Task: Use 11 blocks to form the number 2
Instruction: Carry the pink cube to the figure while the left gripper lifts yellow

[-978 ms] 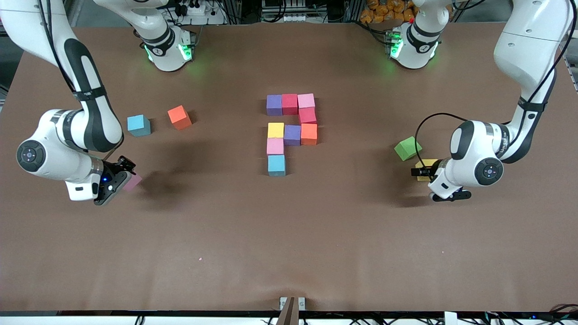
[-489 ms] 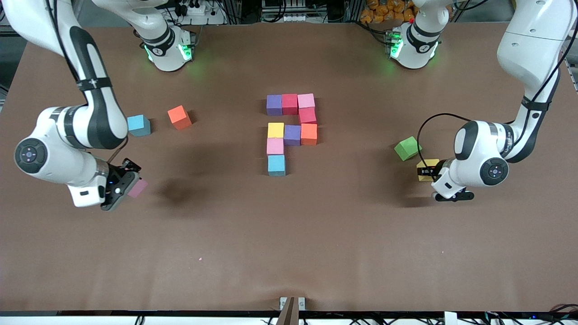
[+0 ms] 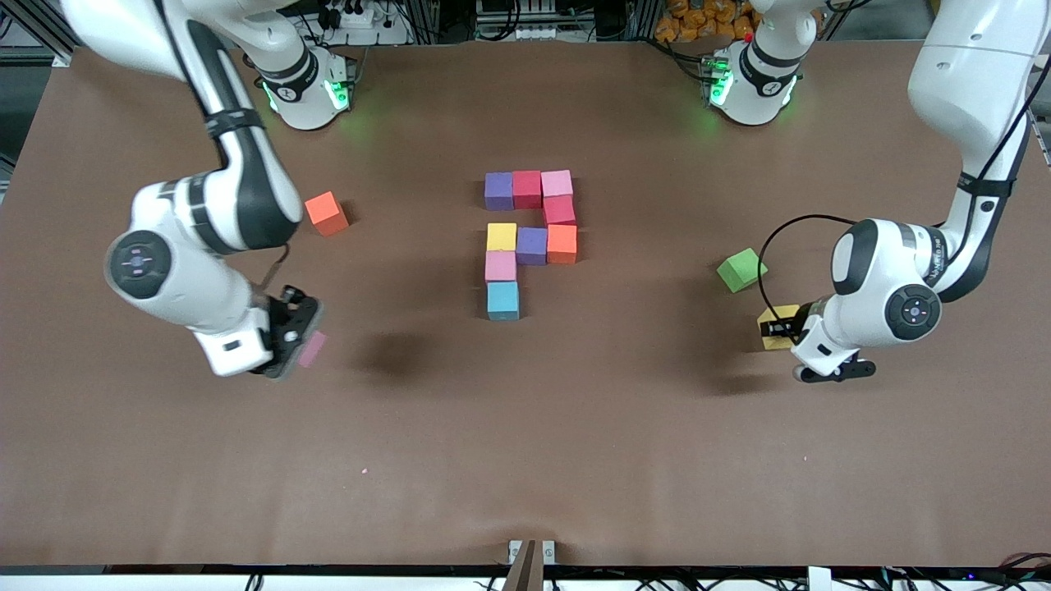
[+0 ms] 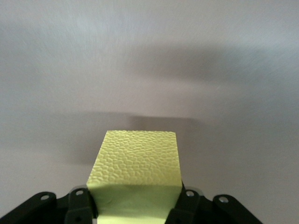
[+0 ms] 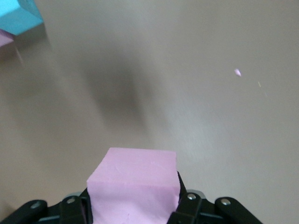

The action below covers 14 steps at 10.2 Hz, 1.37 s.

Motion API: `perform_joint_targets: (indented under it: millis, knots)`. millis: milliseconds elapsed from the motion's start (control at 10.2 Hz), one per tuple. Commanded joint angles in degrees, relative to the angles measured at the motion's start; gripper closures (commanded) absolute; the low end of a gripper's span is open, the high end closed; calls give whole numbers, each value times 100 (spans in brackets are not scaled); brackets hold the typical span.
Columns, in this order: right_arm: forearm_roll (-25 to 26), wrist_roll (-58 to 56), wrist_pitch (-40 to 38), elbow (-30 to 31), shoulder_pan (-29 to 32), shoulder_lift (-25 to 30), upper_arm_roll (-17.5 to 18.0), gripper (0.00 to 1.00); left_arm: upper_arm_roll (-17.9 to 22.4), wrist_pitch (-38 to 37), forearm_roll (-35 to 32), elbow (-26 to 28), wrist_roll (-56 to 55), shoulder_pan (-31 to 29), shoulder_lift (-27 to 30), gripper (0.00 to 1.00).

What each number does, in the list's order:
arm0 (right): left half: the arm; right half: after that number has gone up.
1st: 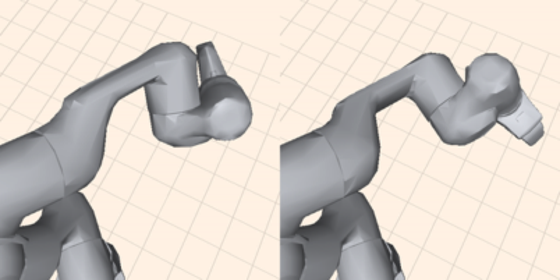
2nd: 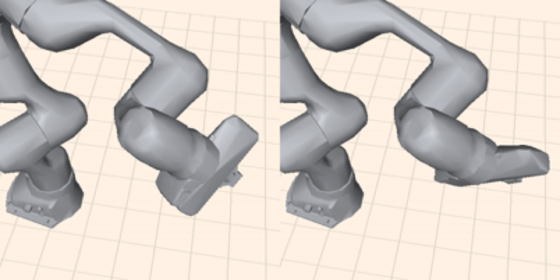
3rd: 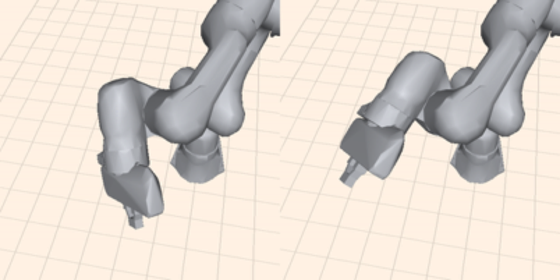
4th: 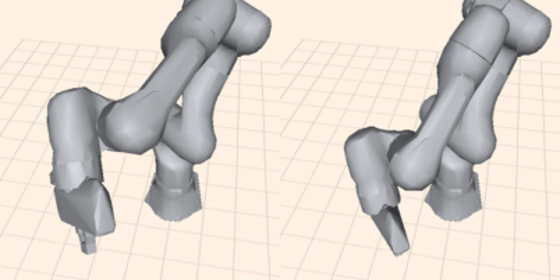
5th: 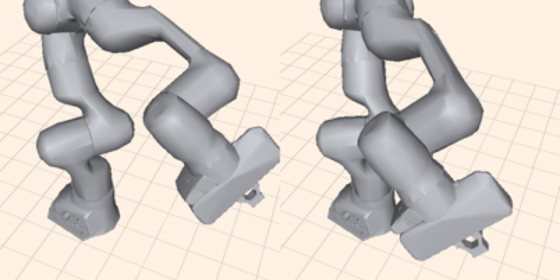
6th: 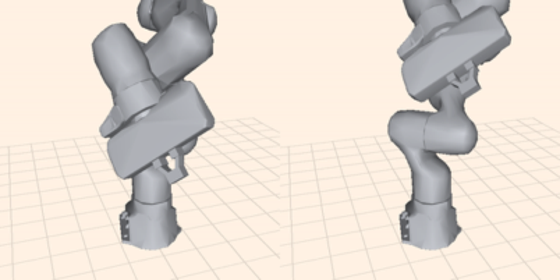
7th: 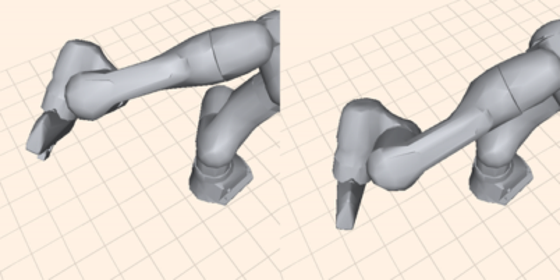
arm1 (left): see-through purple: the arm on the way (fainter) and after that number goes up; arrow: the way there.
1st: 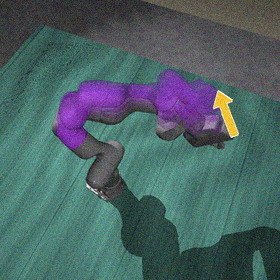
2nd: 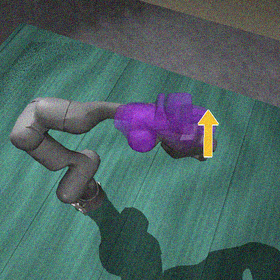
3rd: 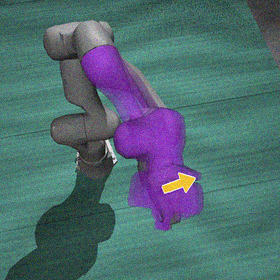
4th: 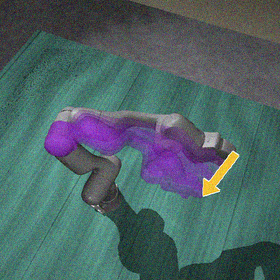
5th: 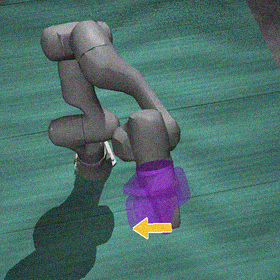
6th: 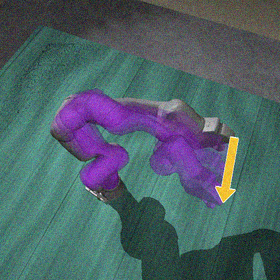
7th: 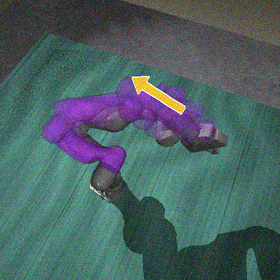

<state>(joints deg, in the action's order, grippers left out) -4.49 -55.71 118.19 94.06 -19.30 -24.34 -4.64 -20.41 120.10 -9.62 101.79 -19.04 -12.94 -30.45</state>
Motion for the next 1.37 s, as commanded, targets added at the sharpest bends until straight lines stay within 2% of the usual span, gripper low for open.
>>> perform_joint_targets:
  millis: [0, 294, 685, 1076, 1272]
  knots:
    - [-87, 16, -60, -546, -607, -571, -55, 51, -113, -512, -49, -439, -241, 2, 162, 57]
    - [-209, 51, -112, -1238, -1451, -1194, -28, 51, -113, -856, -40, -659, -232, -24, 531, 57]
    - [-228, 849, -77, -2258, -2594, -2073, -11, 50, -78, -989, -31, -809, -476, -85, 567, 57]
    - [-254, 1211, -42, -2883, -2834, -2645, 120, 50, -95, -989, -14, -818, -540, -85, 620, 57]
    - [-237, 1387, 72, -3078, -2912, -2935, 112, 50, -69, -1006, 248, -809, -557, -103, 768, 57]
